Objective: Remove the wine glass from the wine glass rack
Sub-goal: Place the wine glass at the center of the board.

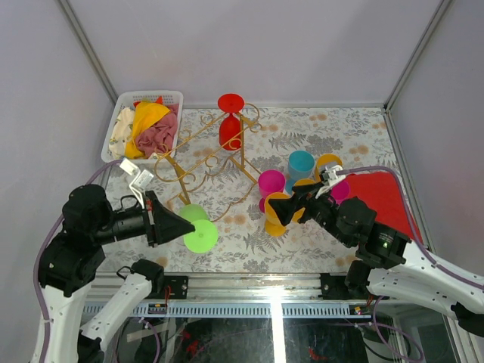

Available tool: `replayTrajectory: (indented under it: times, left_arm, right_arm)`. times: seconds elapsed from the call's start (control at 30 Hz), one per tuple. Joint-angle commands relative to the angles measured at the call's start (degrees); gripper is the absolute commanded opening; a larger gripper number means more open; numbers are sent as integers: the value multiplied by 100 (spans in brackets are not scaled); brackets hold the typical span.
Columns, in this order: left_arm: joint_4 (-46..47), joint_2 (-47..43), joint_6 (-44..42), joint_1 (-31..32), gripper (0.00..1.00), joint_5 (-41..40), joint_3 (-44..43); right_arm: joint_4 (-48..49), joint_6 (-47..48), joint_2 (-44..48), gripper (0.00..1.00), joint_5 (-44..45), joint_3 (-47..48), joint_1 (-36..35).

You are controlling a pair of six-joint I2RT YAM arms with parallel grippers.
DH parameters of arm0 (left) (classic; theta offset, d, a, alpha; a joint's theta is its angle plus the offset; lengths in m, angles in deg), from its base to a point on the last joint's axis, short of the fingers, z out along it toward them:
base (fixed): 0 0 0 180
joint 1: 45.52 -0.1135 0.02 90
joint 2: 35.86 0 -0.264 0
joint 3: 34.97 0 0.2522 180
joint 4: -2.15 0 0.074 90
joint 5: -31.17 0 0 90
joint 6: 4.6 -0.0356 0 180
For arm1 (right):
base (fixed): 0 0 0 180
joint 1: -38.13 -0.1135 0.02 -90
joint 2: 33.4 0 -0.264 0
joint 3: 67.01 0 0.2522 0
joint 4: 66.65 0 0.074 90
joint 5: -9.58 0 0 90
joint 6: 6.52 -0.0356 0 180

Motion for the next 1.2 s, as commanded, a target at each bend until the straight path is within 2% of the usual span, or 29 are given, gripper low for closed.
replayTrajectory:
  times: [0.0,0.13,0.3,0.6,0.77,0.87,1.0,1.17]
  left_arm:
    - [124,51,19,338,0,544,189]
    - [94,416,-173,699,0,404,277]
    - [-45,1033,-597,804,0,232,96]
    - [740,1323,-480,923,0,141,74]
    - [1490,1267,-66,1225,0,-186,298]
    - [1584,1495,-71,1664,0,-372,306]
    - [1702,1535,-44,2292,0,-1186,229]
    - [2429,1438,257,2706,0,-1486,568]
  right_arm:
    - [886,44,3,99,-987,36,21]
    - [1202,137,-140,99,-1832,23,21]
    - [1542,229,-187,96,-2615,-59,21]
    - [1762,174,-442,92,-3827,24,21]
    - [1765,121,-795,88,-4054,199,17]
    - [1836,53,-967,87,-4017,237,21]
    - [1820,-63,-1142,83,-4004,328,21]
    - [1765,-124,-1149,76,-4071,350,20]
